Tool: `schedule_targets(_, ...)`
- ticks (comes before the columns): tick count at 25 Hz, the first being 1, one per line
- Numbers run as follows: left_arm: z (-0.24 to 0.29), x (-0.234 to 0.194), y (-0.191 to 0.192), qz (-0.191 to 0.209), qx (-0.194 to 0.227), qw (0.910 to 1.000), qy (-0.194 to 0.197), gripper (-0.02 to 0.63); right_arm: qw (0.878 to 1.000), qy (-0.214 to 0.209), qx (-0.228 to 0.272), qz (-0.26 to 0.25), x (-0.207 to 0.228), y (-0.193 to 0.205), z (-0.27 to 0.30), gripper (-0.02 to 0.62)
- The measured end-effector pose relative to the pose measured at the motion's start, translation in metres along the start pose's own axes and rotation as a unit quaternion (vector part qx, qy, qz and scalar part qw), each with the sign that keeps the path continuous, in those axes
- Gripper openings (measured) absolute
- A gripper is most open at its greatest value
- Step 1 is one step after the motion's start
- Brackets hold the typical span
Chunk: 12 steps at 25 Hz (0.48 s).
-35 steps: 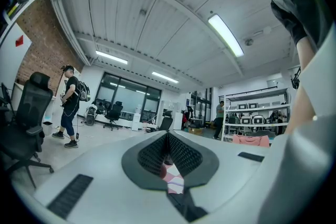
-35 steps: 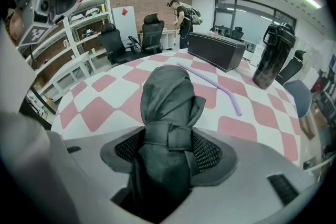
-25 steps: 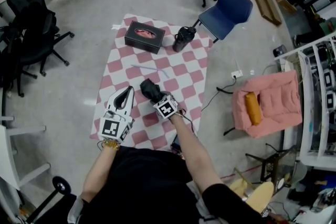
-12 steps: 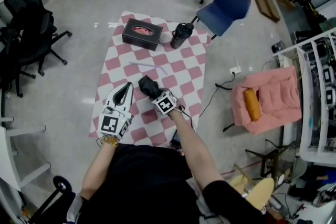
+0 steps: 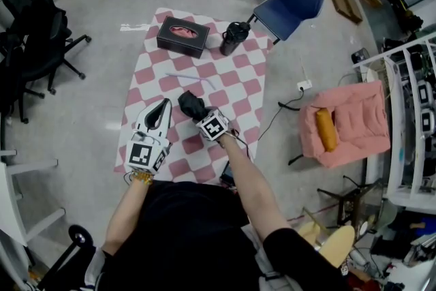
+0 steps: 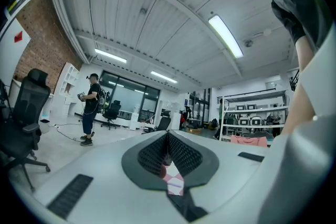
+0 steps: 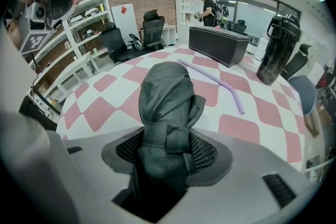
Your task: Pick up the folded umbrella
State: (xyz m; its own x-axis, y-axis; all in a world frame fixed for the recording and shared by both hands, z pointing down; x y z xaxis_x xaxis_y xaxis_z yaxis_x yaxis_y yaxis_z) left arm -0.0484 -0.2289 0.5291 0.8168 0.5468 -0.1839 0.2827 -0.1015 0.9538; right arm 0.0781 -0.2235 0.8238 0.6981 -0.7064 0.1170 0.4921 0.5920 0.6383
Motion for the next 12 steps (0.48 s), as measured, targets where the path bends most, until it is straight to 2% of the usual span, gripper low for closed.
schedule_targets(12, 0.001, 0.001, 0.0026, -0.004, -0.001, 1.0, 0.002, 0.014, 1.0, -0.001, -0.006, 0.006, -0.0023, 0.004, 0.0003, 0.235)
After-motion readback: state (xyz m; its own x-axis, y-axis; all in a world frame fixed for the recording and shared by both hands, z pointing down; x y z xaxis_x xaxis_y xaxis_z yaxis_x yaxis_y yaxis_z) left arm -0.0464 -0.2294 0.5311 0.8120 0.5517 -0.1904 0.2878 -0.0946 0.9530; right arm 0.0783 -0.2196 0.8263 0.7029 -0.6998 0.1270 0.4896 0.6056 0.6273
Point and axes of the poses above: the fingertips, and each gripper's own axes: z forward along the fingers, x to its right, y out of its underside, the point moved 1 cm from there along -z, backward along the fingers, and after that the axes turned 12 degrees about x, right-handed, at the moved point
